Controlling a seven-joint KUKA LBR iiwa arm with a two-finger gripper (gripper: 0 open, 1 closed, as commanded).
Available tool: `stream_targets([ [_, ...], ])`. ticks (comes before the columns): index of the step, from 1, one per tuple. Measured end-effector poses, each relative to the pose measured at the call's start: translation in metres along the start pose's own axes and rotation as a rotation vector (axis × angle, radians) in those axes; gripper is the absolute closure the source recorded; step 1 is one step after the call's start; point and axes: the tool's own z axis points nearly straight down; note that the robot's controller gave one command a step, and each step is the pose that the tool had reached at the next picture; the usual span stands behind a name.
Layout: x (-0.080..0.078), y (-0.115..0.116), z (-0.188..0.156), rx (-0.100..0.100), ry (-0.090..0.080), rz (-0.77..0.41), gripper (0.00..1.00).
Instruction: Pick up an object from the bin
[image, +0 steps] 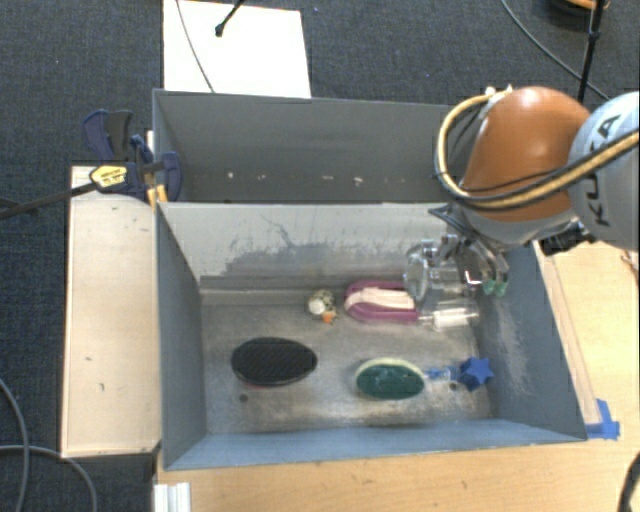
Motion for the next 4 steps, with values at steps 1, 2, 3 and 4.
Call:
stream_targets([
  [1, 0.028, -0.017, 0.029, 0.0, 0.014, 0.07, 1.0],
  [2, 0.027, -0.017, 0.028, 0.0, 0.011, 0.068, 0.0],
  [3, 0.022, -0.011, 0.059, 0.002, 0.015, 0.357, 0.0],
  [4, 0.066, -0.028, 0.091, 0.002, 0.016, 0.286, 0.0],
])
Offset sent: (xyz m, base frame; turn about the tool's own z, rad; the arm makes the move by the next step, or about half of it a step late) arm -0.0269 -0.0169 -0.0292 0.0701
